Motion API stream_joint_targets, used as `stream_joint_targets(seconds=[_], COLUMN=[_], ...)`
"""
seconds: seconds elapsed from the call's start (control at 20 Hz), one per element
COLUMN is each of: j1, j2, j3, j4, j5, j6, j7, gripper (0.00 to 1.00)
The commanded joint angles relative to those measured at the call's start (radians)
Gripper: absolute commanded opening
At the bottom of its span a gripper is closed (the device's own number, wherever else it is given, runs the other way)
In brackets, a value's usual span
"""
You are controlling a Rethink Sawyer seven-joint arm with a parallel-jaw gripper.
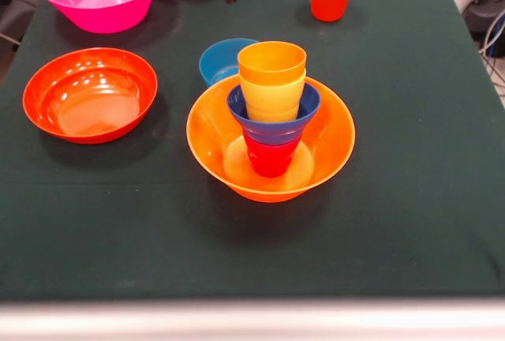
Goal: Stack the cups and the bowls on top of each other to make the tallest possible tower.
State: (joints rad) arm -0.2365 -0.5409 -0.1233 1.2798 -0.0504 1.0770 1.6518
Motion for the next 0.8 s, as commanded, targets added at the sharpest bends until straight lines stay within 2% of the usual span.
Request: stream_joint_targets(seconds=[0.05,0.25,0.5,0.8], j1=[-0.089,-0.148,-0.221,-0.261], j2=[-0.084,-0.09,-0.081,-0.048], j3=[0.245,0.317,0.404,0.445], j4=[0.369,0.428,0.485,0.476], j5=[0.027,0.016,-0.016,-0.11], j6=[-0.128,-0.113,-0.153,-0.195], j7=[-0.294,-0.305,-0.315,-0.288], gripper=[1.0,1.0,1.0,1.0])
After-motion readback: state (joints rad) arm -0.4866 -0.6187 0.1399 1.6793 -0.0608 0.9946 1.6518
